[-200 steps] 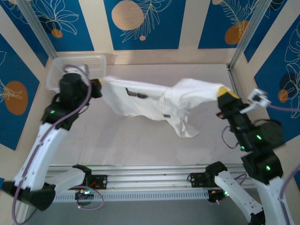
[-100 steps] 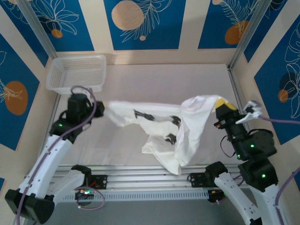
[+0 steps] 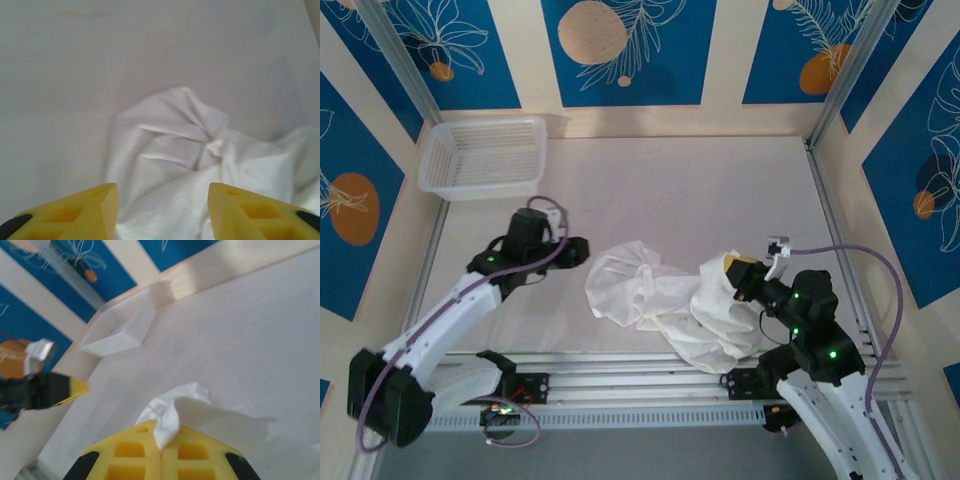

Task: Fold the inside-out t-shirt

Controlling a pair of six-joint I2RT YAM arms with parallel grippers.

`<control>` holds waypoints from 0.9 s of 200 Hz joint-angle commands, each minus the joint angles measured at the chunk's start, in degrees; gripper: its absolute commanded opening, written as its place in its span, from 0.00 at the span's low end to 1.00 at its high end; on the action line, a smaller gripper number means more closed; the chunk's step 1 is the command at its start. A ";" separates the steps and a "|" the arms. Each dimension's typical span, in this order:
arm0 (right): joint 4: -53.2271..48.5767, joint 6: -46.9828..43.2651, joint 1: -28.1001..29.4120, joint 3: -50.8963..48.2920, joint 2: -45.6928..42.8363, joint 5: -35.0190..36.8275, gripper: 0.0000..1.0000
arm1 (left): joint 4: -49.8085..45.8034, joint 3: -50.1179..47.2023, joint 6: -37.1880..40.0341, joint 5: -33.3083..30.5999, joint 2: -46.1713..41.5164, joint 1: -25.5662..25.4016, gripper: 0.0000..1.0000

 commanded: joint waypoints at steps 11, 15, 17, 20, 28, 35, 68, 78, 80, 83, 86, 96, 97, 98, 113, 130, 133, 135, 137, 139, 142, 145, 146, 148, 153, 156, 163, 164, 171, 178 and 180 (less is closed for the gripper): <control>9.49 1.09 -1.05 4.52 6.13 -18.78 0.00 | 10.30 3.20 1.10 9.40 6.35 -5.35 0.57; 9.86 0.88 -1.11 6.29 7.97 -20.69 0.00 | 10.86 3.55 0.88 9.91 7.15 -5.57 0.58; 9.97 0.79 -1.18 7.22 8.77 -21.75 0.00 | 11.04 3.77 0.79 10.02 7.45 -5.59 0.58; 10.01 0.67 -1.20 8.81 10.37 -23.24 0.00 | 11.25 4.08 0.69 10.13 7.95 -5.59 0.59; 9.68 0.09 -1.13 13.54 14.63 -27.37 0.00 | 11.28 5.04 0.69 9.96 9.04 -5.67 0.62; 8.95 -0.13 -1.09 17.97 18.29 -30.76 0.00 | 10.61 5.98 1.10 9.21 10.05 -5.74 0.68; 3.38 -2.07 -0.28 33.14 28.19 -35.64 0.00 | 0.14 12.99 5.37 -1.06 22.61 -7.27 0.87; 3.47 -2.22 -0.23 34.24 28.45 -34.31 0.00 | 0.24 13.61 4.67 -0.29 26.67 -7.82 0.88; 3.56 -2.30 -0.21 34.34 28.37 -34.10 0.00 | 0.58 13.58 4.46 0.08 27.36 -7.97 0.88; 3.62 -2.41 -0.23 34.43 28.32 -33.78 0.00 | 1.20 13.43 4.12 0.63 28.28 -8.30 0.88; 3.70 -2.65 -0.23 34.52 28.16 -33.41 0.00 | 1.77 13.23 3.76 1.02 29.11 -8.64 0.88; 3.38 -3.35 -0.30 34.67 27.68 -32.05 0.00 | 2.81 13.26 2.28 0.75 32.05 -9.78 0.81; 3.33 -3.38 -0.31 34.65 27.69 -31.91 0.00 | 2.84 13.29 2.13 0.64 32.32 -9.88 0.81; 3.26 -3.48 -0.32 34.69 27.60 -31.80 0.00 | 2.81 13.30 1.97 0.41 32.55 -9.93 0.79; 1.93 -4.40 -0.58 34.63 26.97 -29.96 0.00 | 0.82 14.54 -0.40 -3.47 36.83 -10.11 0.61; 0.67 -4.89 -1.10 34.26 25.96 -27.45 0.00 | -1.31 15.61 -1.55 -6.58 38.75 -9.64 0.24; 0.48 -4.90 -1.21 34.06 25.61 -26.67 0.00 | -1.20 15.48 -1.63 -6.52 38.57 -9.45 0.17; 0.40 -4.97 -1.33 33.92 25.46 -26.32 0.00 | -1.12 15.32 -1.75 -6.55 38.31 -9.32 0.11; 0.29 -4.98 -1.43 33.75 25.25 -25.77 0.00 | -0.99 15.11 -1.91 -6.62 38.03 -9.14 0.07; 0.18 -5.03 -1.52 33.64 25.04 -25.37 0.00 | -0.86 14.90 -2.02 -6.66 37.61 -8.94 0.03; 0.06 -5.14 -1.74 33.46 24.69 -24.64 0.00 | -0.81 14.50 -2.31 -6.91 37.01 -8.56 0.00; -0.09 -5.28 -1.95 33.19 24.44 -24.01 0.00 | -0.84 14.18 -2.51 -7.20 36.13 -8.10 0.00; -0.12 -5.31 -2.06 33.16 24.31 -23.85 0.00 | -0.83 14.05 -2.55 -7.29 35.86 -7.90 0.00; -0.21 -5.44 -2.25 32.97 24.10 -23.51 0.00 | -0.91 13.83 -2.75 -7.53 35.18 -7.59 0.00; -0.32 -5.68 -2.69 32.52 23.72 -22.78 0.00 | -1.06 13.02 -3.12 -8.20 33.32 -6.43 0.00; -0.38 -5.77 -3.03 32.31 23.43 -22.44 0.00 | -1.08 12.51 -3.31 -8.59 31.95 -5.74 0.00; -0.50 -6.02 -3.79 31.67 22.94 -21.99 0.00 | -1.44 11.04 -4.04 -9.89 28.40 -3.68 0.00; -0.50 -6.08 -3.90 31.57 22.86 -21.96 0.00 | -1.53 10.86 -4.14 -10.13 27.82 -3.40 0.00; -0.58 -6.37 -4.71 30.68 22.63 -21.81 0.00 | -2.15 9.29 -4.86 -11.58 23.67 -1.02 0.00; -0.59 -6.63 -5.69 29.49 22.40 -21.72 0.00 | -2.62 7.62 -5.07 -13.11 19.42 1.30 0.00; -0.59 -6.65 -5.95 28.97 22.35 -21.61 0.00 | -2.81 7.25 -5.05 -13.56 18.04 1.80 0.00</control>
